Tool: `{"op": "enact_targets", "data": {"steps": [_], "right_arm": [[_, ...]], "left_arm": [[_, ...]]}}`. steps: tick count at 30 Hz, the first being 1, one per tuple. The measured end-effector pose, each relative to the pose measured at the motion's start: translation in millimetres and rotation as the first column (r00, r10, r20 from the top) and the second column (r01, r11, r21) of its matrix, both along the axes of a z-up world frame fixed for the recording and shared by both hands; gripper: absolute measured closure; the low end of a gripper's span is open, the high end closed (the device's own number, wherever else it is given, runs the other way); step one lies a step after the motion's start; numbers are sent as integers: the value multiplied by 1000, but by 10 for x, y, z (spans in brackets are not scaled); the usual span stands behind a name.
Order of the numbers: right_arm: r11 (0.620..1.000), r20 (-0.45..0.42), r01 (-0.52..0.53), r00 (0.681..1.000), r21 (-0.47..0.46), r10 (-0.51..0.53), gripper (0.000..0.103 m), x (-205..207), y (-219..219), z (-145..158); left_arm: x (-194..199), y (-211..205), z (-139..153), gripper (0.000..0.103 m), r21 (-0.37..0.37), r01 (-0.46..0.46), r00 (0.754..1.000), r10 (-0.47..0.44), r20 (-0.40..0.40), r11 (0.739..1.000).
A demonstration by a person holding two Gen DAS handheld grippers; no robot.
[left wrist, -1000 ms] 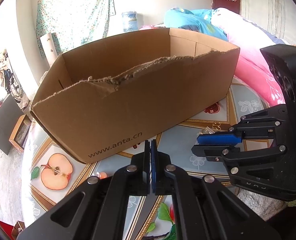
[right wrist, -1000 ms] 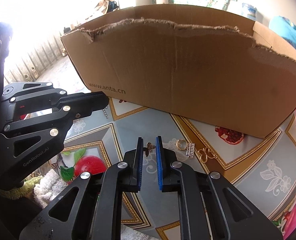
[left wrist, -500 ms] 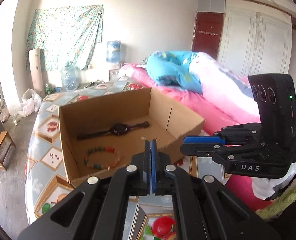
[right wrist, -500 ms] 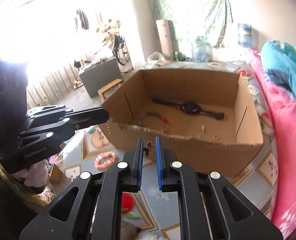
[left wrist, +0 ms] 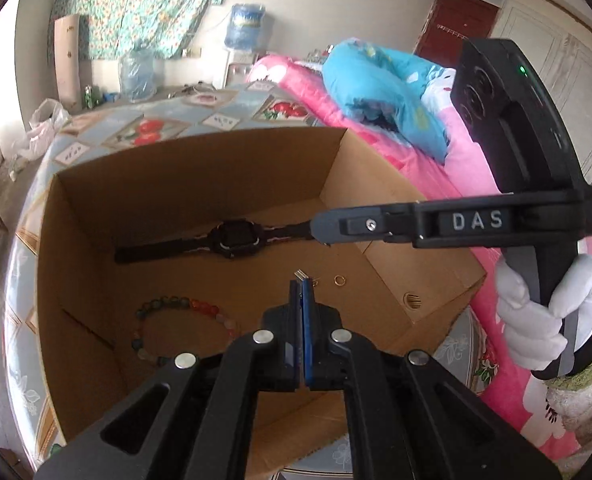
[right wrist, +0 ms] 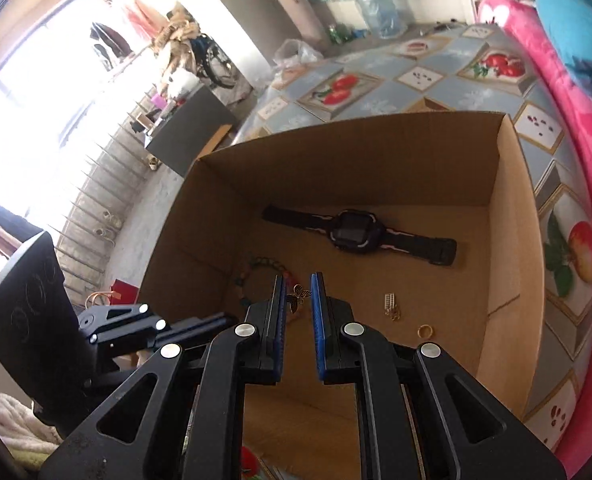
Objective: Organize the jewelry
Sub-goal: 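Open both grippers to drop the small charms into the box, then withdraw both grippers from the box back over the cloth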
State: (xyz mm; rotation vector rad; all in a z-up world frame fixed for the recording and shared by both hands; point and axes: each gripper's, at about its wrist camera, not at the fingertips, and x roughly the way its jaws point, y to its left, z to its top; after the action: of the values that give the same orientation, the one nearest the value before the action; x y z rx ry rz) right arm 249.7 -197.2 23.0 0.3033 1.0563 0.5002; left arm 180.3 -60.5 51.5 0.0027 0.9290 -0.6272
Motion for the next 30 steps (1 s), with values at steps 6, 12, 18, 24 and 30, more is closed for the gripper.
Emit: {"op": "enact_targets", "data": {"steps": [6, 12, 18, 24, 30], "right_arm": [[999, -100, -21, 995, -42, 17, 89, 288, 126, -180], [999, -117, -24, 993, -32, 20, 87, 367, 146, -187], [1000, -98, -6, 995, -8, 5, 87, 355, 92, -169], [1000, -17, 15, 1000, 23, -15, 87, 196, -9, 28], [995, 84, 41, 995, 90, -49, 86, -227, -167, 347]], "left_arm": [[166, -112, -166, 102, 11, 0, 996, 1, -87, 1000], [196, -83, -154, 84, -1, -27, 995, 27, -93, 1000], [168, -21, -133, 83, -19, -40, 996, 38, -81, 999], [41, 155, 71, 83, -82, -72, 997, 72, -4, 994], [-291, 343, 304, 78, -166, -37, 990, 58, 127, 986]]}}
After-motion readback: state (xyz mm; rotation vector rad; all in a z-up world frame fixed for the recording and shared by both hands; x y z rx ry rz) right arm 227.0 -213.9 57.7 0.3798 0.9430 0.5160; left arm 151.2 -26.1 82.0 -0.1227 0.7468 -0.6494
